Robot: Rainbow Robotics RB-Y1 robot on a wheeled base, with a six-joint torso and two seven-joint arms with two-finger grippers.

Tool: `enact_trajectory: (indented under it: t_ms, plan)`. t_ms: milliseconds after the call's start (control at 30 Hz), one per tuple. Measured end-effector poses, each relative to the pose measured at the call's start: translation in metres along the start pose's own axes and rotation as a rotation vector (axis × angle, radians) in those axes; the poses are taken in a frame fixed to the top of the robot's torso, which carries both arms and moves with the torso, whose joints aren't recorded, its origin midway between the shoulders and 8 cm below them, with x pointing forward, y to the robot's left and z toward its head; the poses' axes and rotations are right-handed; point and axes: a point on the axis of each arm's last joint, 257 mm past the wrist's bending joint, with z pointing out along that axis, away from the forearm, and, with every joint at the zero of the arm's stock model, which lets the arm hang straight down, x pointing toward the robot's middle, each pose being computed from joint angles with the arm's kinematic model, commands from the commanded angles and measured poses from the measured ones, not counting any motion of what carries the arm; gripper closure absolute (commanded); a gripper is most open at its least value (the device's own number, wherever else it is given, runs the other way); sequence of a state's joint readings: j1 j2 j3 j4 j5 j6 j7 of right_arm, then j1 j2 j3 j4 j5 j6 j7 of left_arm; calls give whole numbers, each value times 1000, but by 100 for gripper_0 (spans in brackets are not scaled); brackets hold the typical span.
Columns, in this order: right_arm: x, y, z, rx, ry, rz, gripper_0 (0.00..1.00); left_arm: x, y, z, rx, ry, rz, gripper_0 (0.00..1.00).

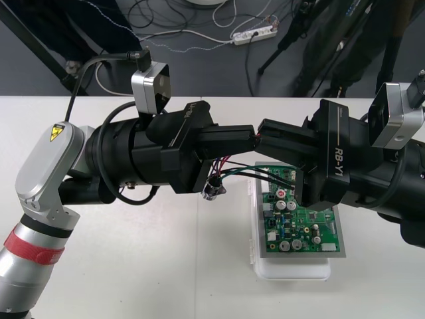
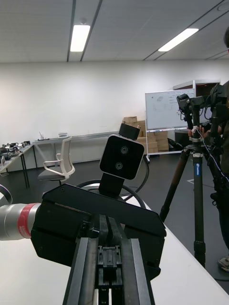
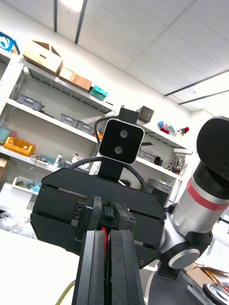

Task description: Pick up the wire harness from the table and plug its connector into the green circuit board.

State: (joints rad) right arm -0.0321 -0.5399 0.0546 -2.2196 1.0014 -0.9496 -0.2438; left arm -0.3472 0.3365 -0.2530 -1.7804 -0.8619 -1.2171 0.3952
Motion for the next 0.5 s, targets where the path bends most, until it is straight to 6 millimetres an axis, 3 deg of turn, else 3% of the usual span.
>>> enact_trajectory:
  t_ms: [33, 100, 133, 167, 200, 500]
  plan:
    - [0, 0, 0, 0, 0, 0, 93, 0, 0, 0, 0, 0, 0, 100]
    - [0, 0, 0, 0, 0, 0, 67, 0, 0, 0, 0, 0, 0, 100]
    - [0, 0, 0, 0, 0, 0, 67, 0, 0, 0, 0, 0, 0, 100]
    - [0, 0, 0, -1, 1, 0, 18, 0, 0, 0, 0, 0, 0, 100]
    - [0, 1, 0, -2, 1, 0, 3, 0, 0, 0, 1, 0, 0, 100]
    - [1, 3, 1, -11, -2, 0, 0, 1, -1, 1, 4, 1, -3, 100]
